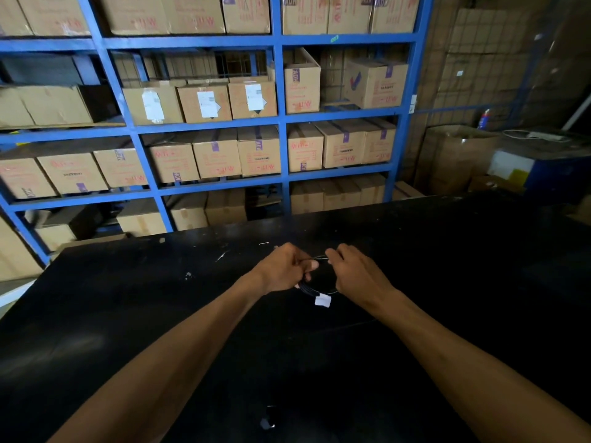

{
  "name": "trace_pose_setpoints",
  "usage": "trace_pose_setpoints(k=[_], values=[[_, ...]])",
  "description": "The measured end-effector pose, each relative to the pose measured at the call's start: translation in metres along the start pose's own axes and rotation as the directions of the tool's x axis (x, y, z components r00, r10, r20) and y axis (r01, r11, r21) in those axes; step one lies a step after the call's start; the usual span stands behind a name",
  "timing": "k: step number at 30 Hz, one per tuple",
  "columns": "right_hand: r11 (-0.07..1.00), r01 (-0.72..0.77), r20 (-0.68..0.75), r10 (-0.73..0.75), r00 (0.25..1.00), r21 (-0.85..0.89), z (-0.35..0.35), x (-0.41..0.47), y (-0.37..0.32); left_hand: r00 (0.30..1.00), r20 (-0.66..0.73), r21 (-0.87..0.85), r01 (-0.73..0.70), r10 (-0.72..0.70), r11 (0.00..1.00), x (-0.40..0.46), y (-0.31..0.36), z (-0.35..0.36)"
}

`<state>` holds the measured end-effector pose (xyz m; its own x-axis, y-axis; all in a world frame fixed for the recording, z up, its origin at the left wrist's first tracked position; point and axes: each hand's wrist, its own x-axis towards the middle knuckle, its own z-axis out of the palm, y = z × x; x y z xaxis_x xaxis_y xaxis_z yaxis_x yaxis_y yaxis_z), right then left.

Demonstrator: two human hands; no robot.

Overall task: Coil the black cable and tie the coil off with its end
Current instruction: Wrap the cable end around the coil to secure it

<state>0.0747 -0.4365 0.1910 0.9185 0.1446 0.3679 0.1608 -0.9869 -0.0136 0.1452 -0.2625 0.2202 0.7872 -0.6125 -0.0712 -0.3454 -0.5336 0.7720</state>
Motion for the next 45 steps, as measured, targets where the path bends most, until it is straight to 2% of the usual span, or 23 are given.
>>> trace_pose_setpoints(k=[3,5,7,9,12,16,19,21,24,26,27,31,35,38,41,42,43,45], values=[[1.0,-0.002,-0.016,0.001,1.0,-0.026,-0.003,0.004,-0.005,0.994,0.088,-0.224,0.088,-0.07,0.971,-0.001,0.0,-0.005],[0.999,-0.016,-0.027,0.015,1.0,-0.03,-0.006,0.01,-0.005,0.988,0.097,-0.46,0.154,-0.122,0.875,0.001,-0.003,-0.009],[0.999,-0.035,-0.031,0.034,0.999,-0.036,-0.006,0.014,-0.008,0.982,0.116,-0.565,0.191,-0.152,0.803,0.004,-0.004,-0.01],[0.997,-0.069,-0.011,0.068,0.998,-0.028,-0.004,0.016,-0.012,0.987,0.067,-0.496,0.161,-0.148,0.853,0.006,-0.004,-0.007],[0.993,-0.116,-0.004,0.116,0.993,-0.01,-0.001,0.019,-0.014,0.995,-0.068,-0.28,0.054,-0.076,0.958,0.005,-0.003,0.001],[0.989,-0.136,0.043,0.133,0.99,0.065,0.009,0.019,-0.018,0.996,-0.085,-0.055,0.015,-0.019,0.998,0.001,-0.015,0.006],[0.969,-0.159,0.127,0.137,0.982,0.188,0.027,0.019,-0.026,0.985,-0.167,0.089,0.048,-0.032,0.995,-0.003,-0.032,0.011],[0.924,-0.21,0.196,0.152,0.969,0.32,0.037,0.022,-0.032,0.965,-0.247,0.045,0.099,-0.085,0.994,-0.008,-0.048,0.02],[0.729,-0.428,0.352,0.269,0.897,0.534,0.051,0.026,-0.044,0.913,-0.349,-0.134,0.174,-0.211,0.976,-0.015,-0.071,0.027],[0.653,-0.473,0.39,0.282,0.877,0.592,0.061,0.026,-0.056,0.868,-0.407,-0.224,0.207,-0.284,0.952,-0.018,-0.084,0.028],[0.668,-0.459,0.379,0.275,0.884,0.586,0.066,0.025,-0.063,0.844,-0.432,-0.254,0.224,-0.318,0.941,-0.019,-0.089,0.028],[0.857,-0.295,0.329,0.158,0.931,0.423,0.085,0.031,-0.086,0.747,-0.52,-0.38,0.232,-0.415,0.895,-0.018,-0.104,0.03],[0.905,-0.232,0.356,0.098,0.929,0.356,0.101,0.042,-0.095,0.725,-0.528,-0.399,0.25,-0.443,0.883,-0.02,-0.121,0.03],[0.854,-0.305,0.453,0.094,0.887,0.422,0.118,0.044,-0.097,0.74,-0.483,-0.378,0.305,-0.468,0.874,-0.026,-0.142,0.031],[0.625,-0.542,0.623,0.111,0.774,0.561,0.144,0.028,-0.105,0.723,-0.479,-0.297,0.4,-0.498,0.867,-0.037,-0.175,0.031],[0.589,-0.579,0.643,0.127,0.756,0.564,0.153,0.018,-0.106,0.706,-0.491,-0.269,0.436,-0.511,0.859,-0.043,-0.186,0.031],[0.607,-0.576,0.638,0.142,0.757,0.548,0.163,0.007,-0.106,0.688,-0.502,-0.244,0.468,-0.524,0.849,-0.049,-0.197,0.031],[0.769,-0.441,0.643,0.053,0.764,0.462,0.182,-0.017,-0.104,0.666,-0.509,-0.206,0.52,-0.545,0.829,-0.059,-0.216,0.033]])
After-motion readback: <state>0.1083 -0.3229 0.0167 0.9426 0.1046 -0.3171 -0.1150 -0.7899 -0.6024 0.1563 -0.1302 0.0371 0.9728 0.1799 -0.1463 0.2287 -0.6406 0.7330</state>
